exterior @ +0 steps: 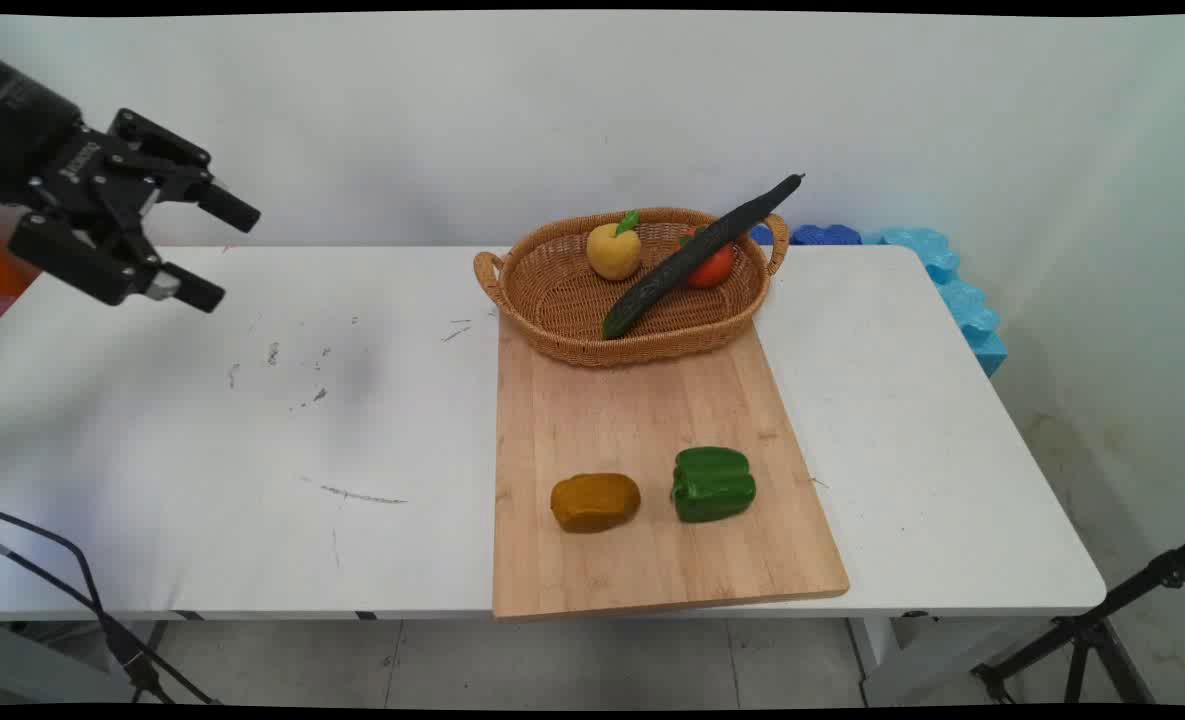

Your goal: Pick up the potato from the cutting board

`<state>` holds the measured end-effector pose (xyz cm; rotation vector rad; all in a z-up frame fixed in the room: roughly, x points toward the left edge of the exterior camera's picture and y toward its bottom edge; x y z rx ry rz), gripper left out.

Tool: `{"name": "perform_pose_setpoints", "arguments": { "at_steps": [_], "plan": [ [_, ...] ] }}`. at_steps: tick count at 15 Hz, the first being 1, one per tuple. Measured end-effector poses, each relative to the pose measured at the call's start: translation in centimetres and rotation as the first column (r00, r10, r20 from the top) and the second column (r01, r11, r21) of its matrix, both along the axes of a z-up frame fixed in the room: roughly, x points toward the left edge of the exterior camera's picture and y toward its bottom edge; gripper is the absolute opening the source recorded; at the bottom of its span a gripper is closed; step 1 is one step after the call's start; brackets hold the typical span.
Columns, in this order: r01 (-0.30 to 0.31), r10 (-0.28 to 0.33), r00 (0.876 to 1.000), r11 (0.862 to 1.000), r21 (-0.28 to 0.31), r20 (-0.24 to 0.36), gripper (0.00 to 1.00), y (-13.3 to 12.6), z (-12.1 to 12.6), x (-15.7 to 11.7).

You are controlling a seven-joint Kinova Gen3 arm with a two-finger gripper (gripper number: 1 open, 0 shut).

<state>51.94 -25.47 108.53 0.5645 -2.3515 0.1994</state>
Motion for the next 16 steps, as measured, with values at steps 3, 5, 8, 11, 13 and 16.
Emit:
{"name": "perform_pose_setpoints", "arguments": {
  "at_steps": [3, 5, 8, 11, 13, 16],
  "plan": [
    [-0.018, 0.018, 1.0, 1.0, 0.01, 0.014, 1.0, -0.5, 0.1, -1.9],
    [-0.039, 0.038, 0.999, 0.999, 0.021, 0.027, 1.0, -1.1, -0.2, -4.1],
    [-0.066, 0.064, 0.997, 0.997, 0.039, 0.042, 1.0, -1.7, -1.1, -7.5],
    [-0.092, 0.088, 0.994, 0.994, 0.059, 0.064, 1.0, -2.5, -3.1, -11.8],
    [-0.099, 0.094, 0.993, 0.993, 0.067, 0.077, 1.0, -2.9, -4.4, -14.0],
    [-0.107, 0.098, 0.99, 0.991, 0.084, 0.106, 1.0, -3.8, -7.5, -18.1]
  ]
}}
